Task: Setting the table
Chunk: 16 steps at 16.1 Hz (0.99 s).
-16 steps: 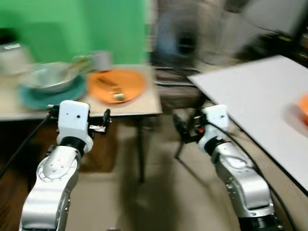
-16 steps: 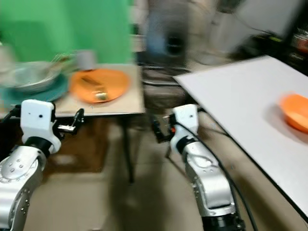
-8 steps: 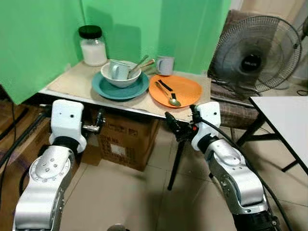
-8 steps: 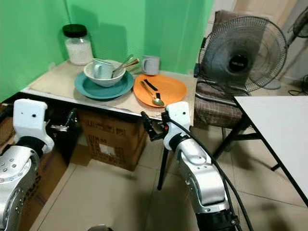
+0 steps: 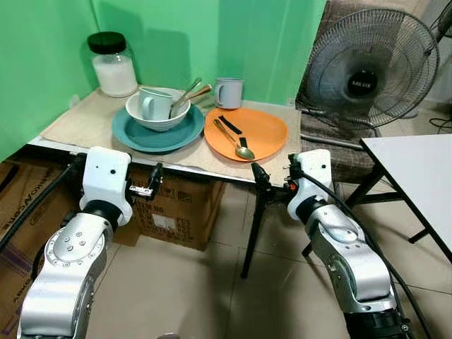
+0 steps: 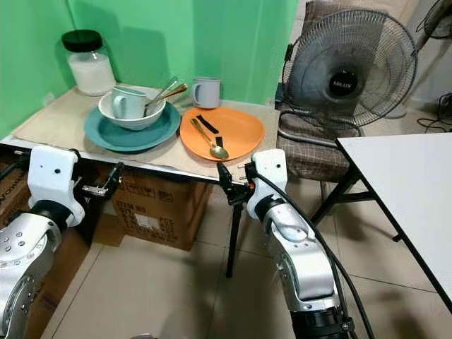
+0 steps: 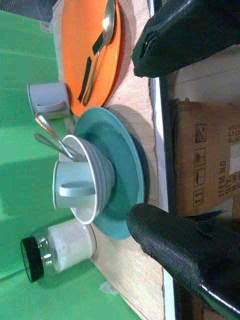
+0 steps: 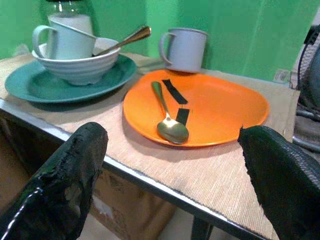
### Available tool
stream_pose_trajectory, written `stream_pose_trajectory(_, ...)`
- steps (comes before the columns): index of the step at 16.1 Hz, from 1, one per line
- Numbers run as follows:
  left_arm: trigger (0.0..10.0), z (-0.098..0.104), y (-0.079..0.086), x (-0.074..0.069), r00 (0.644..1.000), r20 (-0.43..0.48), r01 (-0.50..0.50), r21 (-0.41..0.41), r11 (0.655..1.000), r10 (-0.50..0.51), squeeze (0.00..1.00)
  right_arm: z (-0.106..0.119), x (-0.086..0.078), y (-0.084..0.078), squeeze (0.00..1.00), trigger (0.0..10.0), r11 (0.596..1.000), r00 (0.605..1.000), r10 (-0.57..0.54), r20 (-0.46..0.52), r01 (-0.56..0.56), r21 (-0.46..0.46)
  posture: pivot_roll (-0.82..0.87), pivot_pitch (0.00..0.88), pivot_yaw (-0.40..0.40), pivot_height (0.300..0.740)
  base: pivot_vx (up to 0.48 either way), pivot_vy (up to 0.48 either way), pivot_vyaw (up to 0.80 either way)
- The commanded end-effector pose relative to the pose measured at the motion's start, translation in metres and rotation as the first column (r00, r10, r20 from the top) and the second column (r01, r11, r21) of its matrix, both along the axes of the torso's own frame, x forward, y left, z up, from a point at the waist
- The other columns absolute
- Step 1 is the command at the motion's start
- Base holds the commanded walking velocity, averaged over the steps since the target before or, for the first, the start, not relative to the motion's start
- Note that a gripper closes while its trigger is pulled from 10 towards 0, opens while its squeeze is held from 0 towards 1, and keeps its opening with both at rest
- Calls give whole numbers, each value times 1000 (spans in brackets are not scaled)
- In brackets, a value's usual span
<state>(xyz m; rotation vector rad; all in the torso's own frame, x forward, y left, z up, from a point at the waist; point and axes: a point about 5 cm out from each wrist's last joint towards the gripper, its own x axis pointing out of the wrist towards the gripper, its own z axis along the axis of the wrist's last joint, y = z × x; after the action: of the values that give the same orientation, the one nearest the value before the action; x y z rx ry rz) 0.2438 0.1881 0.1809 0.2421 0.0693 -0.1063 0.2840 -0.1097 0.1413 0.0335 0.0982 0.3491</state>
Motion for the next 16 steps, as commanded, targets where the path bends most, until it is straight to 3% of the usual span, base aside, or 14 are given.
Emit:
stream_pose_trajectory(1,10000,2,-2,0,1000,0,13,0,1000,-13,0,-1,1,-3,0,10000,1000,1000,-19,-8,19,12,50,0,-33,740,311,0,0)
stream_pose_trajectory(3,10000,2,-2,0,1000,2,14,0,1000,-14,0,1,1,-2,0,10000,1000,1000,-7,10,7,-22,50,0,-33,740,313,0,0)
stream_pose_trajectory(7,10000,2,-3,0,1000,1,19,-2,1000,-19,0,1,2,0,0,10000,1000,1000,0,11,0,-23,52,0,-34,740,315,0,800)
stream_pose_trajectory(16,10000,0,-3,0,1000,-7,27,-1,1000,-27,0,-2,4,-3,0,10000,999,999,-35,-29,35,16,50,0,-33,740,326,0,-67)
